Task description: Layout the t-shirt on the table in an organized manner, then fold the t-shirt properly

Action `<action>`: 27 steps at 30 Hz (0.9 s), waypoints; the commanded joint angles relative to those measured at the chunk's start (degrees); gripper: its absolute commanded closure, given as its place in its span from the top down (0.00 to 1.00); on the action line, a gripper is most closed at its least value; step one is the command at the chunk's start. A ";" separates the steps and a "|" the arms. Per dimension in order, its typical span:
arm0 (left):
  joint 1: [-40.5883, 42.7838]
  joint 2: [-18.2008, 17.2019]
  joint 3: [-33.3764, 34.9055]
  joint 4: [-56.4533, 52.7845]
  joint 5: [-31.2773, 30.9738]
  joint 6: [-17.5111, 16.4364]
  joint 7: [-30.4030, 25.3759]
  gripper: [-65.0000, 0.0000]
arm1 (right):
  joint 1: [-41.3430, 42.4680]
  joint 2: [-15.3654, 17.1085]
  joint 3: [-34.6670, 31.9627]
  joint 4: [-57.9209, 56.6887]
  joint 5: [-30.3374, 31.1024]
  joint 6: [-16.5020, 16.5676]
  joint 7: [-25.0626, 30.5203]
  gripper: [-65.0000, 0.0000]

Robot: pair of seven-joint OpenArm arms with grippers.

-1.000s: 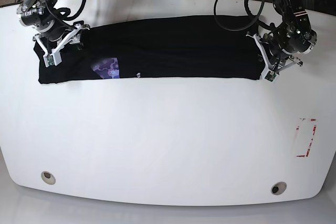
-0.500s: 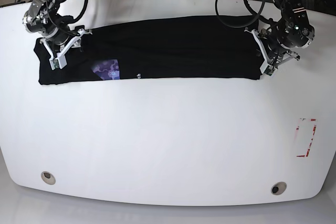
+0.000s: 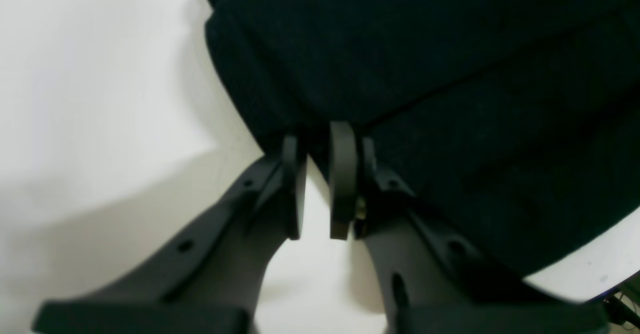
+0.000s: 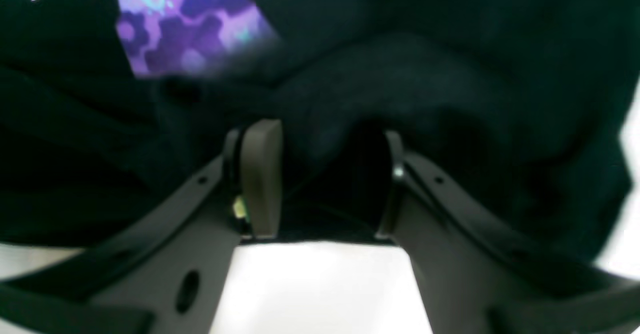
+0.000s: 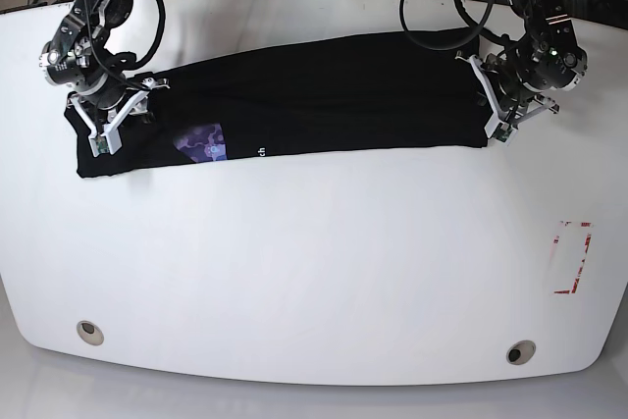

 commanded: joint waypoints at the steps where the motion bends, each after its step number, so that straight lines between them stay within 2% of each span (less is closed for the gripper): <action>1: -1.24 -0.46 -0.01 0.96 -0.58 -0.06 -1.01 0.11 | 0.83 0.82 0.43 5.00 0.96 0.06 -0.66 0.39; 8: -1.50 -0.46 -0.01 1.13 -0.67 -0.06 -1.01 0.11 | 0.83 0.82 0.52 10.54 0.78 0.06 -2.68 0.39; 17: -1.24 -0.37 -0.45 1.31 -0.84 -0.06 -1.01 0.11 | 1.27 0.91 0.52 6.40 0.34 0.06 -2.33 0.39; 27: -1.50 0.77 -3.97 1.31 -0.84 -0.06 -1.01 0.11 | 1.62 1.26 -0.01 -6.96 0.34 0.06 8.13 0.39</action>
